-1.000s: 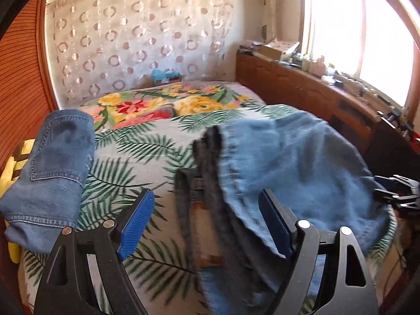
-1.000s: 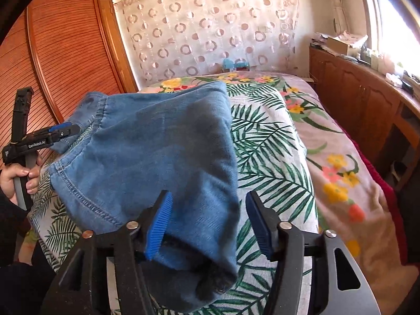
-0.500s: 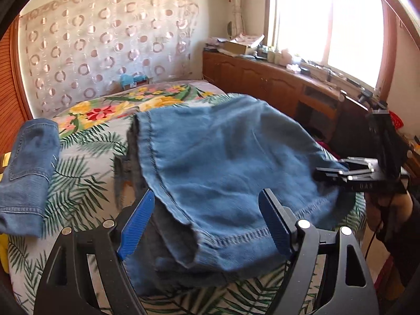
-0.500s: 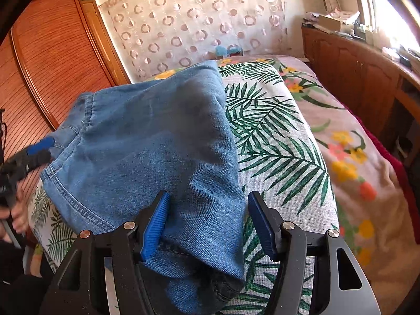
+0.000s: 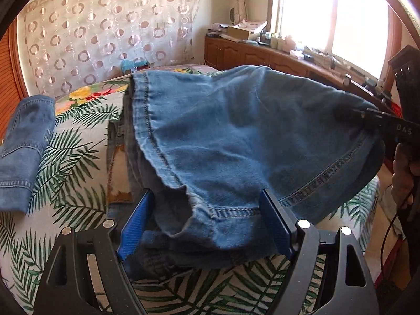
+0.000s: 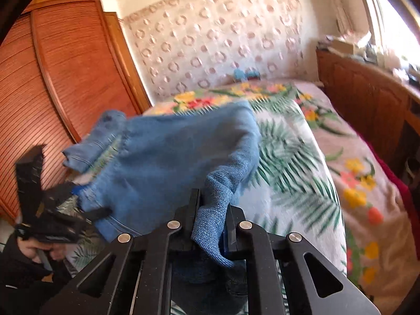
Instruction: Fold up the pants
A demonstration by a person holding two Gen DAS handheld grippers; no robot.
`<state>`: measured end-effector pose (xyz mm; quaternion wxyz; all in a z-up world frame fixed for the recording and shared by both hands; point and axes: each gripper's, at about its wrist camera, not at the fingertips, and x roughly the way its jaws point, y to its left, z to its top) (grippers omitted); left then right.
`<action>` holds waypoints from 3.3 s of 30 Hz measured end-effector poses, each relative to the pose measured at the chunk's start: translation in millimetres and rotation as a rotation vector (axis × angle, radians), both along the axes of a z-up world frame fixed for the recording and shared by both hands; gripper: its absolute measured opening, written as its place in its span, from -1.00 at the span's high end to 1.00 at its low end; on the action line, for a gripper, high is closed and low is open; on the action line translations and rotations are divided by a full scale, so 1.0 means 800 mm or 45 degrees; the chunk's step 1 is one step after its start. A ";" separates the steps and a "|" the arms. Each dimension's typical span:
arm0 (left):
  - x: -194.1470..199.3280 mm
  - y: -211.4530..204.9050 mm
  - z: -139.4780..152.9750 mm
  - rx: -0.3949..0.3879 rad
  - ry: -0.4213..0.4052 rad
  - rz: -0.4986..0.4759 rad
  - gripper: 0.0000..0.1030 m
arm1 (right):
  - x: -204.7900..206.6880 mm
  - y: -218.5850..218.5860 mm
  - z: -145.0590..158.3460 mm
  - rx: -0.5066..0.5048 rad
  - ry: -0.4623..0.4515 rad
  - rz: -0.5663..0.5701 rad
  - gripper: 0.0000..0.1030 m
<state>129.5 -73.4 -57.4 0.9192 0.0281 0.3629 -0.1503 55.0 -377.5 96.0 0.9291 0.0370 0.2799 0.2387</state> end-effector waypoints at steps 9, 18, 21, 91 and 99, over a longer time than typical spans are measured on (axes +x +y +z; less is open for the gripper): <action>-0.041 0.069 0.067 -0.082 -0.149 0.108 -0.60 | -0.019 0.074 0.059 -0.041 -0.140 0.173 0.76; -0.069 0.144 0.095 -0.080 -0.217 0.253 -0.60 | -0.012 0.191 0.051 -0.096 -0.102 0.429 0.77; -0.072 0.163 0.095 -0.077 -0.228 0.298 -0.60 | -0.010 0.220 0.032 -0.122 -0.050 0.499 0.77; -0.038 0.111 -0.035 -0.481 0.191 0.164 -0.12 | 0.212 0.259 -0.038 -0.027 0.390 0.368 -0.29; -0.042 0.116 -0.028 -0.562 0.194 0.127 0.81 | 0.180 0.260 -0.010 -0.025 0.199 0.344 0.56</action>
